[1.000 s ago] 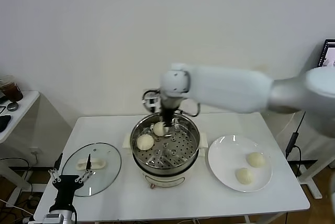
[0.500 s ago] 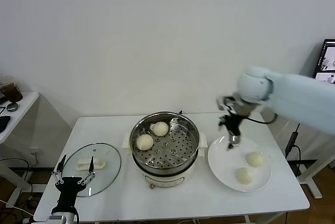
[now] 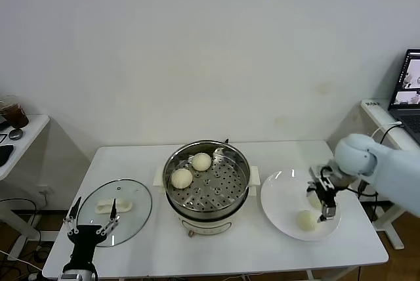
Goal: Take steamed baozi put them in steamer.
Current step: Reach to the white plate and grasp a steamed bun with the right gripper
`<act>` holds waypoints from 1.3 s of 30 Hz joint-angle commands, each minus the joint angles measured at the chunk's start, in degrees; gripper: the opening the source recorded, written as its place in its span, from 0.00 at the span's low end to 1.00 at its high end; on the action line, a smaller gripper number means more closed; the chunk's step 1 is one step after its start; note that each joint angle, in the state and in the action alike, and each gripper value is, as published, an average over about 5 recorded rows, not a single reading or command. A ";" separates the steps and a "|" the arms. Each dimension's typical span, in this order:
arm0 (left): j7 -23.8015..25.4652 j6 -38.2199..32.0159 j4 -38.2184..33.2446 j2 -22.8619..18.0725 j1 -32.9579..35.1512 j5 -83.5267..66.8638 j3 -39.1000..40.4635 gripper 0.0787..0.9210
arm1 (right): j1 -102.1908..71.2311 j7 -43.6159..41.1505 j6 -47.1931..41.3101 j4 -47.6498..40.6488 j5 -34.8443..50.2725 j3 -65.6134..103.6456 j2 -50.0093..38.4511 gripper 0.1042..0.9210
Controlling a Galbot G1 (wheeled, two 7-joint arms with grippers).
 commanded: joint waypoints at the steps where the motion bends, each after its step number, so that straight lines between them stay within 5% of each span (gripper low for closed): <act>1: 0.07 -0.06 -0.20 -0.08 0.47 0.27 -0.38 0.88 | -17.30 3.78 2.28 -2.21 -8.21 12.36 -0.61 0.88; 22: -0.09 -0.59 -0.15 -0.65 0.95 0.97 -0.98 0.88 | -20.20 7.97 2.79 -8.37 -10.44 15.63 7.98 0.87; 39: -0.03 -0.42 0.02 -0.50 0.20 0.95 -0.66 0.88 | -12.36 4.55 2.20 -7.14 -7.06 11.32 6.41 0.52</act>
